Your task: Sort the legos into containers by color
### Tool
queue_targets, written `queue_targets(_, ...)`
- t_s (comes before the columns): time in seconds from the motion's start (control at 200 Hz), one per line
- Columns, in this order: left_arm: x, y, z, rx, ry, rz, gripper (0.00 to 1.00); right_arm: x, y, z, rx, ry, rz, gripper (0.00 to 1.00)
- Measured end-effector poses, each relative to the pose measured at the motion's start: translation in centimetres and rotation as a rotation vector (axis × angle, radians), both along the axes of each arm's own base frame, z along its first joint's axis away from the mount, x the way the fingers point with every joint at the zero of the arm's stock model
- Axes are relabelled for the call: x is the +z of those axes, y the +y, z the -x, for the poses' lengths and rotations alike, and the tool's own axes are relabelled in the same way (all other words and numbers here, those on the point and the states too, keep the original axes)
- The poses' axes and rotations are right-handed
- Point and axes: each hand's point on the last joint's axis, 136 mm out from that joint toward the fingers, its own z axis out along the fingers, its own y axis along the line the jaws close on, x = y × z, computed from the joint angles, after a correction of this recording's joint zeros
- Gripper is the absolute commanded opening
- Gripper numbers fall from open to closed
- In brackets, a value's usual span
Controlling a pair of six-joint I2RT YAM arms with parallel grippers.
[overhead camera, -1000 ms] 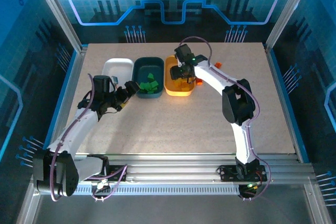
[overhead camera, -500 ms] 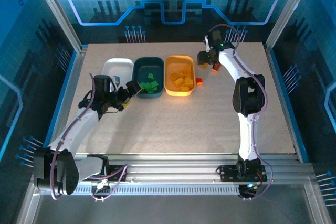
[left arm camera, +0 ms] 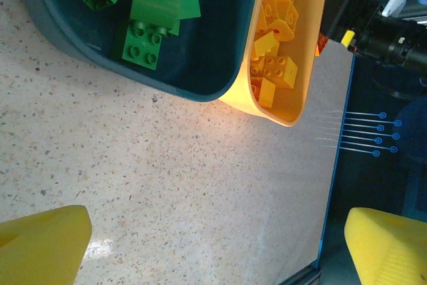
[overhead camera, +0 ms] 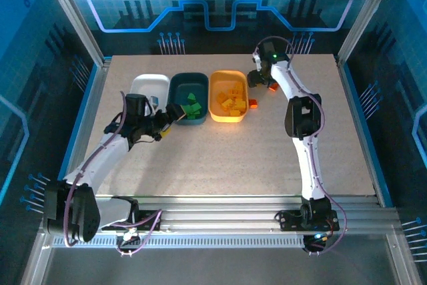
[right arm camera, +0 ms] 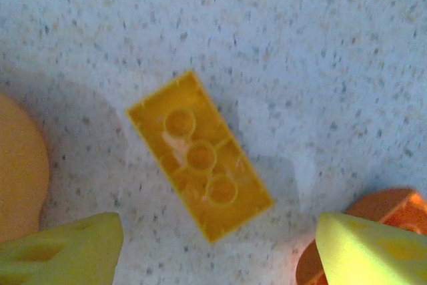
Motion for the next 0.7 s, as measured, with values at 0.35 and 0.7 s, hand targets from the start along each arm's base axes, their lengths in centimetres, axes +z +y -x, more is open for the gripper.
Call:
queue_targets(0.35, 0.4, 0.0, -0.2, -0.001, -0.01, 0.0, 0.99, -2.6, -0.1, -0.1, 0.056, 0.055, 0.037, 0.71)
queue_targets(0.7, 0.4, 0.0, -0.2, 0.003, -0.01, -0.003, 0.99, -3.1, 0.6, -0.7, 0.119, 0.039, 0.028, 0.45)
